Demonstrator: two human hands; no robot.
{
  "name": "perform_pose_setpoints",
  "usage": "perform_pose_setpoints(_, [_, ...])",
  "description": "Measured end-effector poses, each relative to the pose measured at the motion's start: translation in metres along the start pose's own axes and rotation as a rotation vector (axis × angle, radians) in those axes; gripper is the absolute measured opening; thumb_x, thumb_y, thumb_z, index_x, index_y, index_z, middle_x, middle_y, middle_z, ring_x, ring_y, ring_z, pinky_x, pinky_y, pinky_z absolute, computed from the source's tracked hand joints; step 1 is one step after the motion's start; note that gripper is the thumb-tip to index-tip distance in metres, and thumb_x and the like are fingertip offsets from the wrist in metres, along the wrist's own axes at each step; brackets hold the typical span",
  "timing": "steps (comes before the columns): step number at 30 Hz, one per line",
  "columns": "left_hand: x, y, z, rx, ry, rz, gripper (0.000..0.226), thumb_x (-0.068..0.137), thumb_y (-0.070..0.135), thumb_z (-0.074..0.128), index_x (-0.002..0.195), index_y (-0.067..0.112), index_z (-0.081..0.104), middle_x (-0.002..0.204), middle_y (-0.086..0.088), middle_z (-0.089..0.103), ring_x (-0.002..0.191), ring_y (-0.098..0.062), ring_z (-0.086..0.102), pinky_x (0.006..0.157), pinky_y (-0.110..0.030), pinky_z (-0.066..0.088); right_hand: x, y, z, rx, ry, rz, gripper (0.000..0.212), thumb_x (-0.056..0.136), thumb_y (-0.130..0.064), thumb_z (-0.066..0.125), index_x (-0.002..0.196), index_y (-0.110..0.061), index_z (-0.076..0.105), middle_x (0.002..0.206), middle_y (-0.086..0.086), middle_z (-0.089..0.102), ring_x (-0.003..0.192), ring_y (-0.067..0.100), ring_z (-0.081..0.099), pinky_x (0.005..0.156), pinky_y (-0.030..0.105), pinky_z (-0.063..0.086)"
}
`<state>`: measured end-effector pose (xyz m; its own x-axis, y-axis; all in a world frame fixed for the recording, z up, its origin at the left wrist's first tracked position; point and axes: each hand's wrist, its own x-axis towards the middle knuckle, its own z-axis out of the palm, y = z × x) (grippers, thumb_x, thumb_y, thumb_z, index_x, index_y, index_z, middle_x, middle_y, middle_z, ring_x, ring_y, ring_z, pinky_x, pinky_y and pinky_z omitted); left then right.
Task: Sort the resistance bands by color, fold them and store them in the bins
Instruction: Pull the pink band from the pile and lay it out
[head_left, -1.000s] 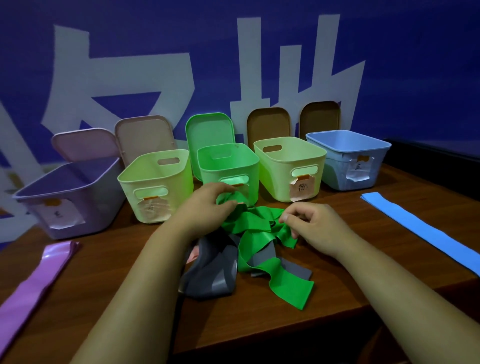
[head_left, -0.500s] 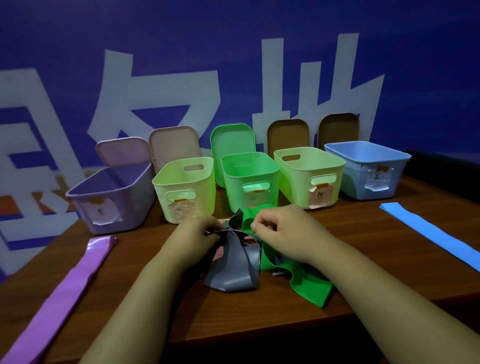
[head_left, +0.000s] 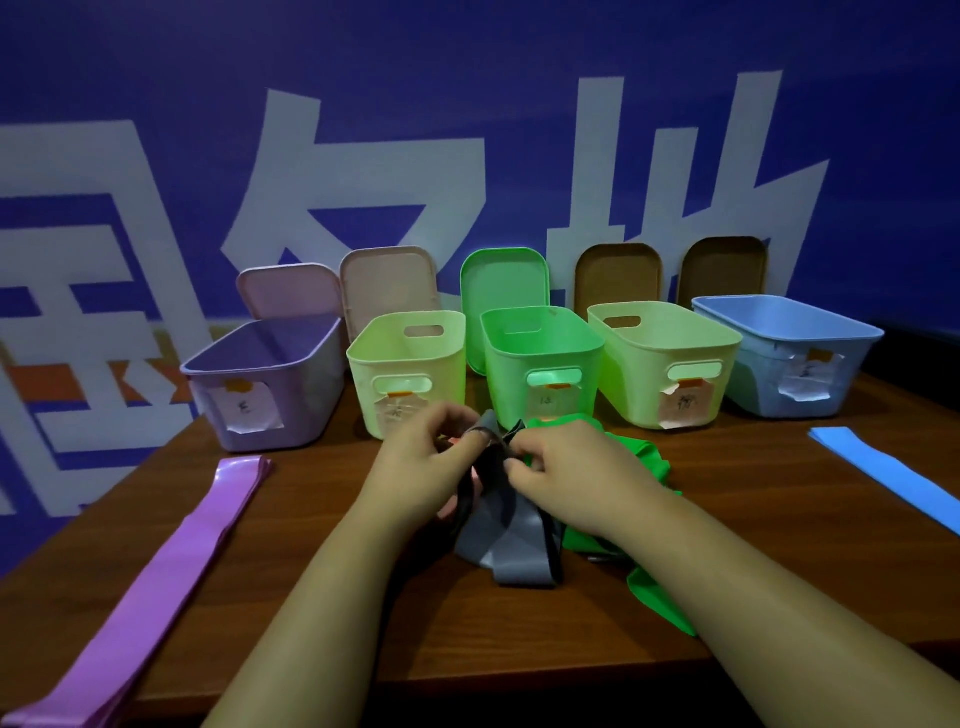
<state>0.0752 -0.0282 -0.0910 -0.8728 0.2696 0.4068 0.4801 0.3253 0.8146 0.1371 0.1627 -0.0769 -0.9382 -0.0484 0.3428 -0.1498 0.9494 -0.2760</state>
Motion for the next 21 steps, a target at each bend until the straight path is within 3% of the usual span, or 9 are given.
perform_pose_setpoints(4, [0.0,0.002,-0.005,-0.203,-0.051,-0.037,0.023,0.096,0.017,0.073,0.115,0.029,0.07,0.106,0.006,0.076,0.1,-0.01,0.073,0.077,-0.019,0.056,0.004,0.004,-0.002,0.138,0.095,0.091,0.022,0.09,-0.047,0.056,0.096,-0.032,0.072,0.068,-0.004,0.065,0.069,0.018,0.062,0.062,0.039,0.053])
perform_pose_setpoints(8, [0.004,-0.007,-0.006,-0.237,-0.04,-0.083,0.025,0.095,0.025,0.078,0.118,0.031,0.07,0.106,0.004,0.075,0.101,-0.026,0.074,0.083,-0.035,0.057,0.01,0.004,-0.008,0.238,0.183,0.149,0.013,0.09,-0.038,0.064,0.086,-0.03,0.074,0.064,-0.005,0.063,0.063,0.015,0.059,0.059,0.038,0.048])
perform_pose_setpoints(12, [0.008,-0.016,-0.007,-0.17,0.032,-0.119,0.046,0.085,0.044,0.087,0.124,0.033,0.066,0.112,0.006,0.069,0.105,-0.014,0.07,0.084,-0.029,0.056,0.014,0.004,-0.016,0.263,0.267,0.156,0.013,0.092,-0.035,0.067,0.086,-0.029,0.076,0.063,-0.008,0.062,0.066,0.013,0.058,0.059,0.035,0.047])
perform_pose_setpoints(15, [0.009,-0.02,-0.009,0.002,0.041,-0.076,0.054,0.087,0.061,0.078,0.131,0.031,0.064,0.124,0.014,0.064,0.113,-0.005,0.062,0.092,-0.034,0.056,0.02,0.007,-0.023,0.27,0.362,0.175,0.016,0.094,-0.033,0.064,0.091,-0.025,0.077,0.068,-0.007,0.066,0.072,0.017,0.062,0.065,0.036,0.052])
perform_pose_setpoints(17, [0.012,-0.021,-0.009,0.095,0.074,-0.1,0.049,0.095,0.064,0.064,0.13,0.029,0.066,0.128,0.011,0.064,0.117,-0.009,0.062,0.096,-0.037,0.054,0.026,0.011,-0.029,0.288,0.413,0.212,0.019,0.096,-0.032,0.06,0.094,-0.025,0.078,0.073,-0.005,0.071,0.074,0.019,0.065,0.066,0.036,0.054])
perform_pose_setpoints(19, [0.014,-0.026,-0.009,0.226,0.104,-0.162,0.042,0.102,0.053,0.06,0.133,0.026,0.066,0.132,0.003,0.067,0.122,-0.019,0.063,0.1,-0.039,0.052,0.031,0.015,-0.032,0.315,0.425,0.252,0.021,0.098,-0.027,0.058,0.094,-0.024,0.078,0.072,-0.005,0.073,0.073,0.015,0.066,0.064,0.032,0.051])
perform_pose_setpoints(21, [0.014,-0.035,-0.008,0.424,0.051,-0.23,0.042,0.099,0.04,0.064,0.138,0.025,0.063,0.137,-0.005,0.066,0.126,-0.027,0.06,0.104,-0.043,0.052,0.034,0.019,-0.03,0.297,0.354,0.297,0.021,0.1,-0.025,0.058,0.106,-0.026,0.078,0.078,-0.007,0.075,0.073,0.007,0.066,0.062,0.027,0.046])
